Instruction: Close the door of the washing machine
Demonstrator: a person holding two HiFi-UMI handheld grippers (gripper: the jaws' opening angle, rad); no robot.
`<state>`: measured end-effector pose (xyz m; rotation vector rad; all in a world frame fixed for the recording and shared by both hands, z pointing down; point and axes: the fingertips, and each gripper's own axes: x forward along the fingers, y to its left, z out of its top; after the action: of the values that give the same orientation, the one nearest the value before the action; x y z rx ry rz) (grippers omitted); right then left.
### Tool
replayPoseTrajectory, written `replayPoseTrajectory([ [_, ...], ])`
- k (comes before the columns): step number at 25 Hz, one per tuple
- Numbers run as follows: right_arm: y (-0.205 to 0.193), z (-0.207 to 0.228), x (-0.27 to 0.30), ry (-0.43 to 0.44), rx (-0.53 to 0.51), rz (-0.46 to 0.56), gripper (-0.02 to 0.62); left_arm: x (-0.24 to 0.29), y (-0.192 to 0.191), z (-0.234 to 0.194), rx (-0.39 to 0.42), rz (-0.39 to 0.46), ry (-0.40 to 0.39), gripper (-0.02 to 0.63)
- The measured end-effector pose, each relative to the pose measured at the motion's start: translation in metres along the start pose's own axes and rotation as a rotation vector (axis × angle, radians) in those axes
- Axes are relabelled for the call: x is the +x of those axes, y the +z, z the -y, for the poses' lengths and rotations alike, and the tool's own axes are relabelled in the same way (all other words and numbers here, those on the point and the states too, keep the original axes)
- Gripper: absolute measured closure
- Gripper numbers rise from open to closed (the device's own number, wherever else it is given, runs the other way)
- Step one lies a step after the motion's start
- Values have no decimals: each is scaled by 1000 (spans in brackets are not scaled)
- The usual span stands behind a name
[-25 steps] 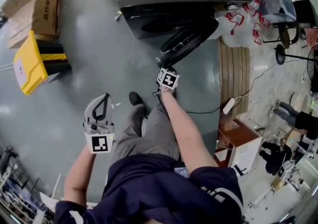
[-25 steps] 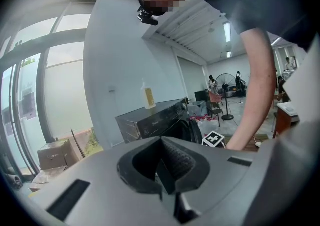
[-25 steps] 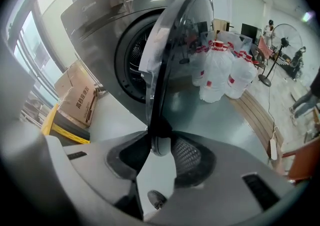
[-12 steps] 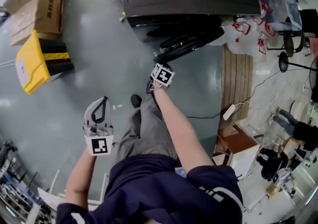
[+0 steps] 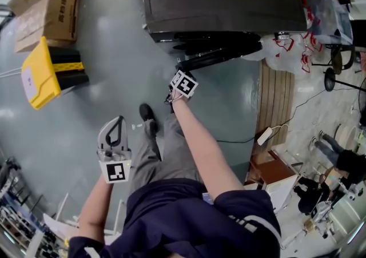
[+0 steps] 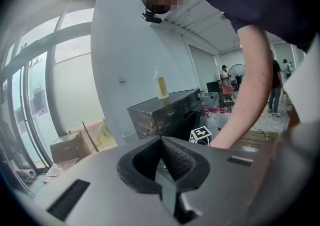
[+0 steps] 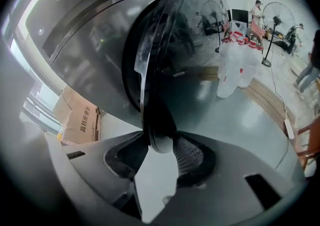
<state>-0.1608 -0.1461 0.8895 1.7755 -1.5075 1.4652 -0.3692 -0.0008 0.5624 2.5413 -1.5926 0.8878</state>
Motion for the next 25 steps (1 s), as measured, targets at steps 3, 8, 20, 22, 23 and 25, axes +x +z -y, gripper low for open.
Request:
replayPoseTrajectory([
  [3, 8, -11, 7, -3, -1, 9, 425, 2, -7, -13, -1, -9, -6, 583],
  [8, 21, -23, 15, -2, 10, 31, 423, 11, -9, -34, 14, 16, -35, 583],
  [20, 38, -37, 23, 8, -35, 43, 419, 40, -8, -48, 19, 21, -70, 583],
  [22, 39, -40, 24, 21, -52, 42, 419, 40, -8, -47, 23, 20, -77, 583],
  [23, 40, -41, 25, 27, -65, 44, 419, 40, -8, -47, 25, 20, -79, 583],
  [25, 43, -44, 28, 38, -88, 50, 419, 40, -10, -48, 29, 19, -79, 583],
])
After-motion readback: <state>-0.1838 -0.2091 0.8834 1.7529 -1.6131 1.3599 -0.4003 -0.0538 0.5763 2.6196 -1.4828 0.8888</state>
